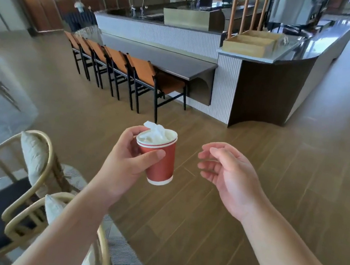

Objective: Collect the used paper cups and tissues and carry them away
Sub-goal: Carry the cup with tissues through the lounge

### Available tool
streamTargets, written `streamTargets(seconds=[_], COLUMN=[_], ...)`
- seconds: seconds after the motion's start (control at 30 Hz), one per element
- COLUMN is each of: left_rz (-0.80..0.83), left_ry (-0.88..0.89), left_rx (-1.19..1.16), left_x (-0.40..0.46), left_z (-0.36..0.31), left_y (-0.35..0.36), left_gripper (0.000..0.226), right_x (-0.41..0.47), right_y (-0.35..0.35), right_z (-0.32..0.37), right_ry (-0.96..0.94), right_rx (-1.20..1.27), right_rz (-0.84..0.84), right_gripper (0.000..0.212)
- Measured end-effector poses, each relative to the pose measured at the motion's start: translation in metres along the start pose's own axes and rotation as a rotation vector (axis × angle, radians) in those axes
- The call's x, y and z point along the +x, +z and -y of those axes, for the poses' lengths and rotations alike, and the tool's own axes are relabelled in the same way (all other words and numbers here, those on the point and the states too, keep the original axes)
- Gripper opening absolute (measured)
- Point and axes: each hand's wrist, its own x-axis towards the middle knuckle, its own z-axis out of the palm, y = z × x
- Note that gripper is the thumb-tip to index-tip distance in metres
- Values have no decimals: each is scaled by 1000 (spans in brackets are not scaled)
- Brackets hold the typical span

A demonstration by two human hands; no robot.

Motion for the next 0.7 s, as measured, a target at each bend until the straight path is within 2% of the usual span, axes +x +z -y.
streamTargets(seconds=[0.17,0.33,0.47,0.7], left_rz=[-87,-132,-137,-146], left_ry=[-18,-36,-41,2], left_rx=[-47,-107,-125,-93], left_x=[75,173,266,389], left_z=[25,55,65,62], left_y=[-29,-64,-99,-158], left_gripper=[72,76,76,72], right_x=[87,197,298,434], right_y=[20,45,84,166], right_z=[-10,-16,-14,-10], right_ry=[20,27,43,15], right_rx=[-77,-137,-165,-184], right_rz=[69,59,59,194], right_gripper=[26,24,24,22])
